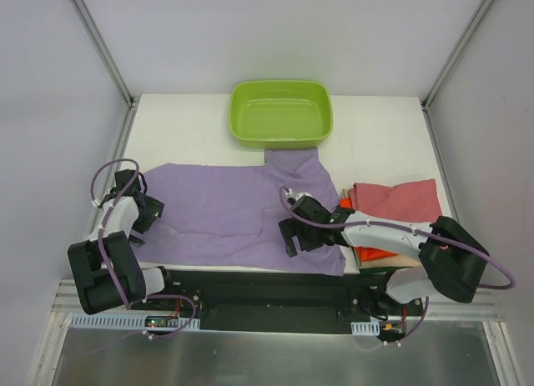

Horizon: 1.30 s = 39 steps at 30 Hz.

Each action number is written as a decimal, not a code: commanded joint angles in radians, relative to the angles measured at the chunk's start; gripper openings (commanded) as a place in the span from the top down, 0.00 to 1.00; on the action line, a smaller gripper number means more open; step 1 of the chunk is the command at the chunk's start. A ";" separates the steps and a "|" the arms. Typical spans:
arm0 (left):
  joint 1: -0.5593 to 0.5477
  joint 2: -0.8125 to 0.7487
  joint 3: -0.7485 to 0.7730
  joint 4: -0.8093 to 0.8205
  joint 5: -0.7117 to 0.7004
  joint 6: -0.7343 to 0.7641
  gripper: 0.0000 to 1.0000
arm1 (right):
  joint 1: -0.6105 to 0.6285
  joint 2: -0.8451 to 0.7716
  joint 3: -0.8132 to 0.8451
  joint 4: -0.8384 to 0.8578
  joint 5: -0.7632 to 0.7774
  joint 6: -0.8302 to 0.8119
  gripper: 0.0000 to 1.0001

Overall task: Fold and stack the t-shirts
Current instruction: Fold the flattened tshirt in 1/3 of the way

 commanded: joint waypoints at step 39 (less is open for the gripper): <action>0.079 -0.269 0.043 -0.192 -0.053 -0.172 0.01 | -0.115 -0.184 0.067 -0.052 0.080 -0.175 0.04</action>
